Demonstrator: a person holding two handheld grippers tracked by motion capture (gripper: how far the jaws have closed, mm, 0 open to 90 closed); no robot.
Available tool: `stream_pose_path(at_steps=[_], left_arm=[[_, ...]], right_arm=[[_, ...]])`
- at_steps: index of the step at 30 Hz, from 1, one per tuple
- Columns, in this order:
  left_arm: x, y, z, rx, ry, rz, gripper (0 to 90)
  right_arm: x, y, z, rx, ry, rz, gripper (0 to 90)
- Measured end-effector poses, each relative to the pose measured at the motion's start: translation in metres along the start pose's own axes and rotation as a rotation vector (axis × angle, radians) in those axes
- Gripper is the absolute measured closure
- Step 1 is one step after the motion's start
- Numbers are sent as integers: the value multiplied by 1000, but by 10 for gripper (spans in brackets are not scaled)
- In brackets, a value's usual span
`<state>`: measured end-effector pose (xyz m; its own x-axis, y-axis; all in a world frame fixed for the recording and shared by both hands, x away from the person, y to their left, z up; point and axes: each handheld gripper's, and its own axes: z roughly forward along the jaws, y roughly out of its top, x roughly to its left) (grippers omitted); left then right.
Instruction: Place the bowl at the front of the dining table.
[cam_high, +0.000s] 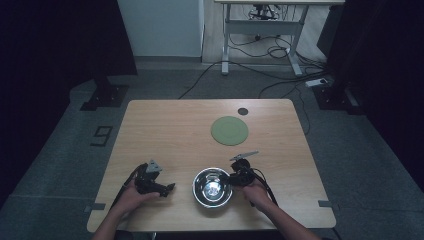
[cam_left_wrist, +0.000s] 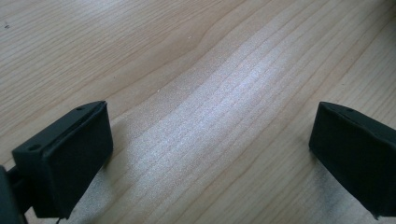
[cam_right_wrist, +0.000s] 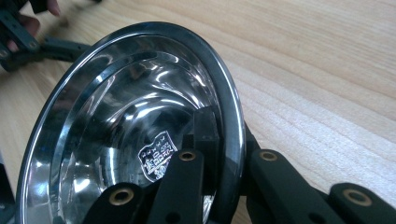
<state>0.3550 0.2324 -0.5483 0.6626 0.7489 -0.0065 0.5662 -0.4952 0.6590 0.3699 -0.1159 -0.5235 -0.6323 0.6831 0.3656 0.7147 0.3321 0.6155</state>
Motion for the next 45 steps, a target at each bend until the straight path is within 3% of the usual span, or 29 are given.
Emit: stream_pose_path(at_steps=[23, 45], left_arm=[[0, 0, 0, 0, 0, 0, 0], [0, 0, 0, 0, 0, 0, 0]], right_arm=[[-12, 6, -23, -83, -2, 43, 864], [-25, 11, -41, -156, -35, 83, 864]])
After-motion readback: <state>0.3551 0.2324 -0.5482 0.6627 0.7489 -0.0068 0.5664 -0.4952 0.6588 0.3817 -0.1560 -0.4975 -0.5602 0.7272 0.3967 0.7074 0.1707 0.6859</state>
